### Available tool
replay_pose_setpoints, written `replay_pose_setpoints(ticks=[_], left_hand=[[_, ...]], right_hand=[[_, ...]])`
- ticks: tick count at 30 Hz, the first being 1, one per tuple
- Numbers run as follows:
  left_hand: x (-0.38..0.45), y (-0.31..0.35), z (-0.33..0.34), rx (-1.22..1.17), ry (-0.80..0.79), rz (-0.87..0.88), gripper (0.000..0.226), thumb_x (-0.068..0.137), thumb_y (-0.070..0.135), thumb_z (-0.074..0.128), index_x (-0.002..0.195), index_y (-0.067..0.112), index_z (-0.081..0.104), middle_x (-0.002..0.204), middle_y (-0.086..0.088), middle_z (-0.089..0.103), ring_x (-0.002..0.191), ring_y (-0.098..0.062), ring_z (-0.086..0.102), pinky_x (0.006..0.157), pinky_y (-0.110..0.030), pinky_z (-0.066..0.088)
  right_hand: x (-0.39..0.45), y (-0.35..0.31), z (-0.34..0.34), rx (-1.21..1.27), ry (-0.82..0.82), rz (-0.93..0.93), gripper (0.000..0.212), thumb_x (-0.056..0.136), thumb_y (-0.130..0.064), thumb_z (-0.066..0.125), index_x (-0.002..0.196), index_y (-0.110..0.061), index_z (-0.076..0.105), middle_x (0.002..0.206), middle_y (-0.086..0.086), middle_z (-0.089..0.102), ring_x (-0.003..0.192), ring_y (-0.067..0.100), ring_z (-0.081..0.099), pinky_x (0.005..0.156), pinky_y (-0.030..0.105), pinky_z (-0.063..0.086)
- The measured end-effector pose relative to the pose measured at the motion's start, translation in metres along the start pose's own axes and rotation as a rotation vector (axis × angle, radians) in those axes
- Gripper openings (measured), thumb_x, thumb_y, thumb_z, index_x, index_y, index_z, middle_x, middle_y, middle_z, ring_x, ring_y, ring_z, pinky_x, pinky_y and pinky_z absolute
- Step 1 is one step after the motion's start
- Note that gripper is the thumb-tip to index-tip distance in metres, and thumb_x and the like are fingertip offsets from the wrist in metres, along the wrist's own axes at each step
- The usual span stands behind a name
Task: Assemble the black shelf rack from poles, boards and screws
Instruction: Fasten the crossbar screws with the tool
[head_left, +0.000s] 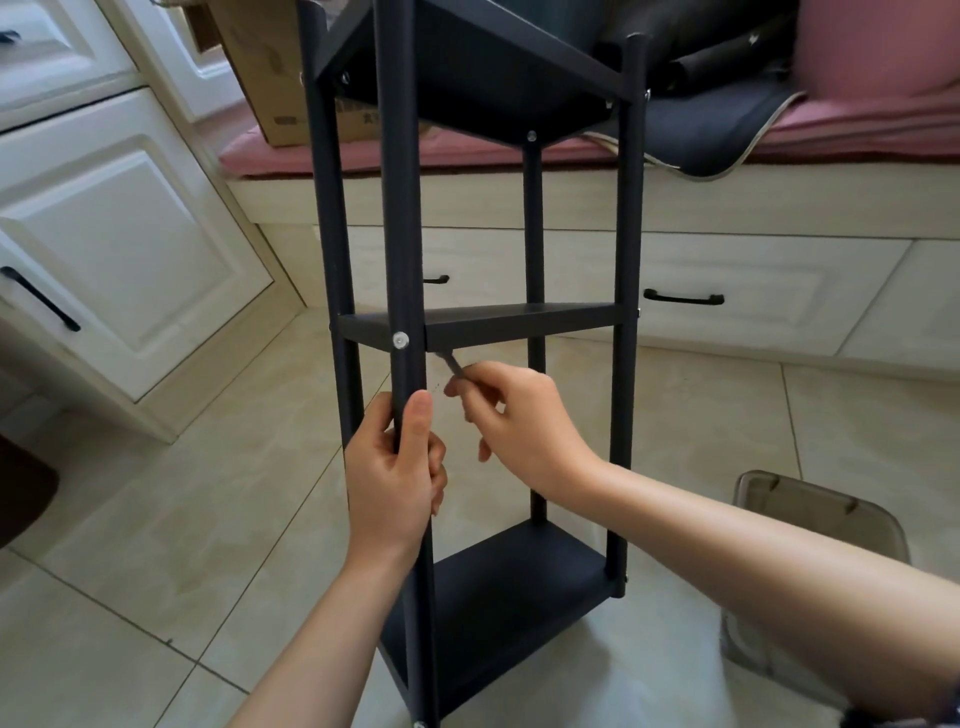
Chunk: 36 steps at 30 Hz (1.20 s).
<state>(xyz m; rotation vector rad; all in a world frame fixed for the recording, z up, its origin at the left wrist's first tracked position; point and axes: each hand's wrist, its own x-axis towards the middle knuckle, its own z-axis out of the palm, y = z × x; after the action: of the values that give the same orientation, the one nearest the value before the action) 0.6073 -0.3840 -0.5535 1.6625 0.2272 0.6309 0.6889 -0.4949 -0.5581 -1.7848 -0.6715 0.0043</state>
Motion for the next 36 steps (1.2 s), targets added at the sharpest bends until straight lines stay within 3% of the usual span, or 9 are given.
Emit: replay_pose_setpoints(ticks=[8,15,20,25,31,36], left_hand=[[-0.004,0.003,0.000,-0.005,-0.009,-0.007,0.020,0.089,0.053,0.054,0.074,0.041,0.058,0.051,0.000,0.042,0.037,-0.012,0.036,0.035,-0.021,0.032],[-0.006,0.005,0.002,-0.005,-0.024,-0.019,0.019,0.089,0.053,0.054,0.074,0.041,0.058,0.052,0.002,0.043,0.038,-0.010,0.037,0.035,-0.020,0.032],[-0.005,0.004,0.003,-0.010,-0.025,-0.021,0.020,0.088,0.053,0.055,0.073,0.041,0.058,0.052,0.001,0.042,0.038,-0.010,0.036,0.035,-0.020,0.032],[-0.005,0.003,0.003,-0.028,-0.028,-0.025,0.019,0.089,0.052,0.055,0.074,0.041,0.059,0.051,0.002,0.041,0.037,-0.009,0.035,0.036,-0.019,0.031],[-0.004,0.003,0.003,-0.040,-0.039,-0.031,0.020,0.088,0.053,0.055,0.073,0.040,0.059,0.053,-0.002,0.041,0.037,-0.010,0.034,0.035,-0.020,0.030],[-0.004,0.002,0.003,-0.021,-0.046,-0.022,0.019,0.089,0.052,0.054,0.074,0.041,0.059,0.053,-0.002,0.042,0.038,-0.012,0.035,0.034,-0.021,0.032]], right_hand=[[0.000,-0.018,-0.020,-0.146,-0.061,-0.001,0.023,0.101,-0.013,0.051,0.109,-0.010,0.072,0.104,-0.003,0.071,0.063,-0.012,0.053,0.068,0.006,0.042],[0.003,-0.022,-0.011,-0.100,0.026,-0.029,0.020,0.099,-0.013,0.056,0.105,-0.009,0.074,0.083,-0.014,0.063,0.069,-0.004,0.056,0.068,0.007,0.043],[0.004,-0.017,-0.006,-0.086,0.050,-0.037,0.019,0.099,-0.013,0.057,0.105,-0.010,0.075,0.080,0.000,0.069,0.071,0.009,0.062,0.069,0.016,0.050],[0.008,-0.016,-0.002,-0.090,0.049,-0.035,0.019,0.098,-0.013,0.057,0.104,-0.009,0.075,0.076,-0.007,0.064,0.069,0.005,0.060,0.069,0.014,0.049],[0.009,-0.012,0.007,-0.014,0.106,-0.031,0.019,0.097,-0.016,0.060,0.093,-0.006,0.076,0.076,0.005,0.069,0.071,0.009,0.062,0.072,0.015,0.049],[0.011,-0.008,0.022,0.065,0.135,-0.049,0.016,0.095,-0.011,0.062,0.100,-0.006,0.075,0.090,0.004,0.075,0.074,-0.005,0.062,0.077,0.008,0.049]])
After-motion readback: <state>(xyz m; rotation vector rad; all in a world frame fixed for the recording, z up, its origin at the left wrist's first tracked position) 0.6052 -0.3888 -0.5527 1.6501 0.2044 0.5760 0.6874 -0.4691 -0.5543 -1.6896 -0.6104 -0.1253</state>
